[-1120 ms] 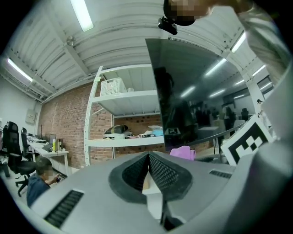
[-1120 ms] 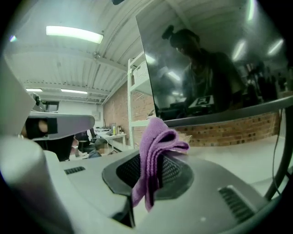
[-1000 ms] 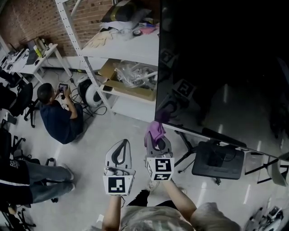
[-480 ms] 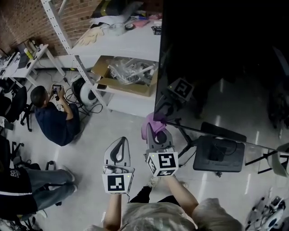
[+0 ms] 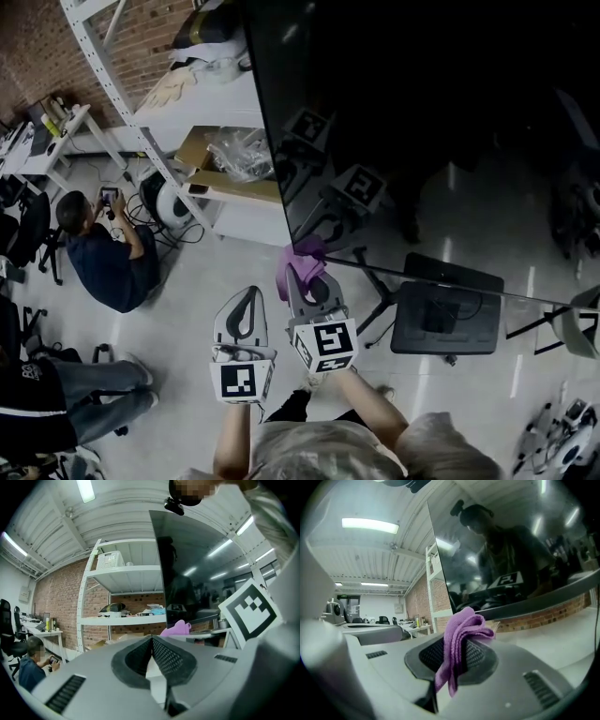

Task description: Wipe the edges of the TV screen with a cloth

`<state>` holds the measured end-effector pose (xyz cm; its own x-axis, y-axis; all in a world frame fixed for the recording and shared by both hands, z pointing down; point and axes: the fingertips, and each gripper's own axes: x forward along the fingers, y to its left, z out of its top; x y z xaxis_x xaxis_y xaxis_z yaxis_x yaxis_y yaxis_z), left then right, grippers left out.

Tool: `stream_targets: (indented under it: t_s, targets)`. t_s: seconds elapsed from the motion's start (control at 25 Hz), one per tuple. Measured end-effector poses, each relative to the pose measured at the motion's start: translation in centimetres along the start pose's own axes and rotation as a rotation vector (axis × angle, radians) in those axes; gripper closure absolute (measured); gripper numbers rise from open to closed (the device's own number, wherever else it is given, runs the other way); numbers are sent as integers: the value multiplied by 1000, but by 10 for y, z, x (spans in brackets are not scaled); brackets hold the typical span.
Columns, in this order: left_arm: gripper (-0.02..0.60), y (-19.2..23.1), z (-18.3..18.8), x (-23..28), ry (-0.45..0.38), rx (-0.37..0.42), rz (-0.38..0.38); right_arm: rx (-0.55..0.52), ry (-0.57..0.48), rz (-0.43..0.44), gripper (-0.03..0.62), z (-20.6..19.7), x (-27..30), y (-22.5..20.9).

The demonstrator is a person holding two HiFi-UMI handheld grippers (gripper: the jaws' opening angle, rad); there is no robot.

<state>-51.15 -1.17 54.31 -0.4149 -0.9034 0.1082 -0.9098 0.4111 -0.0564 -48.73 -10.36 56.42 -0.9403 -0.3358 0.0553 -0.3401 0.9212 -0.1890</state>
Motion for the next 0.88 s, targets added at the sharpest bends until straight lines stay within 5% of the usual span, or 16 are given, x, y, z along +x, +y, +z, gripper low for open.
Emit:
stream_targets:
  t_s: [0.52, 0.8, 0.88]
  targets:
    - [566, -139, 31, 22, -93, 11, -146, -67, -7, -140, 543, 20, -110, -107]
    - [566, -340, 54, 29, -113, 28, -243, -88, -31, -261, 543, 52, -263, -258]
    - [566, -364, 58, 29, -117, 20, -269, -99, -14, -299, 543, 53, -283, -281]
